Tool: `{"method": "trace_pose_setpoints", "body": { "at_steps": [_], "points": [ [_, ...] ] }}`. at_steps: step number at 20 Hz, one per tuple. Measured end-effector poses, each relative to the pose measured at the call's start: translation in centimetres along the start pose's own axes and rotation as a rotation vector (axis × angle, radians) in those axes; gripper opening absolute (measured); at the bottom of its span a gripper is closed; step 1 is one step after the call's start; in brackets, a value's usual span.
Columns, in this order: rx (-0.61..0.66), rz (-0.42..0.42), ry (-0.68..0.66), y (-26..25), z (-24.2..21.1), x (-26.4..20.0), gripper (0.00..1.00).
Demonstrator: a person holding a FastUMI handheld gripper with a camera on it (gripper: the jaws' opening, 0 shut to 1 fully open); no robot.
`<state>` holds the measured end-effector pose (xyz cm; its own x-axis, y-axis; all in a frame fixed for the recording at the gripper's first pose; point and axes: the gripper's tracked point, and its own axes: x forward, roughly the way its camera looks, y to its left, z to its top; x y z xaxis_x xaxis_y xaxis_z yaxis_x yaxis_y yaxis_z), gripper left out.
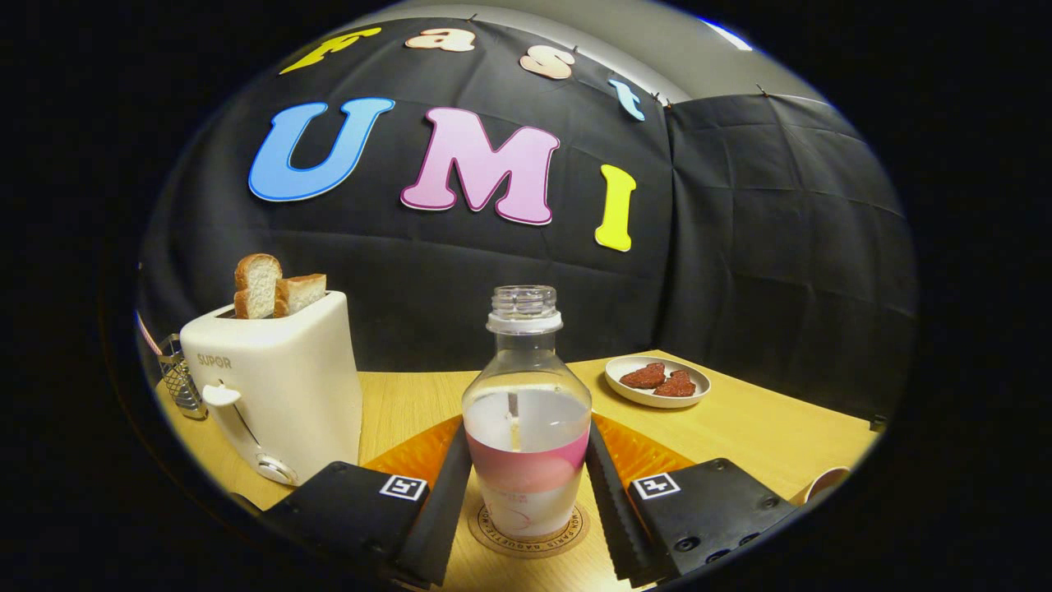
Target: Take the bottle from table, then pour the juice into the cup, finally place the bottle on the coaster
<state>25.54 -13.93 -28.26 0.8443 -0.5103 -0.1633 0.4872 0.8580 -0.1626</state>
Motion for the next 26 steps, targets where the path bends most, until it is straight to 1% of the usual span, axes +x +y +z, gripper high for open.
{"method": "trace_pose_setpoints", "body": {
  "at_steps": [5, 7, 10, 15, 17, 20, 23, 26],
  "points": [
    [0.014, 0.004, -0.002, -0.1, -0.1, -0.1, 0.76],
    [0.026, 0.025, 0.008, 0.2, -0.3, -0.2, 0.78],
    [0.028, 0.008, 0.001, -0.7, 0.2, -0.5, 0.99],
    [0.05, 0.01, 0.009, -1.1, 0.2, -1.5, 0.97],
    [0.055, 0.018, 0.011, -1.0, 0.2, -2.8, 0.97],
    [0.031, 0.047, 0.033, -1.0, -0.4, -5.8, 0.97],
    [-0.022, 0.091, 0.021, -1.5, 0.4, -9.4, 0.97],
    [-0.044, 0.153, -0.005, -1.7, 1.4, -12.9, 0.97]
  ]
}}
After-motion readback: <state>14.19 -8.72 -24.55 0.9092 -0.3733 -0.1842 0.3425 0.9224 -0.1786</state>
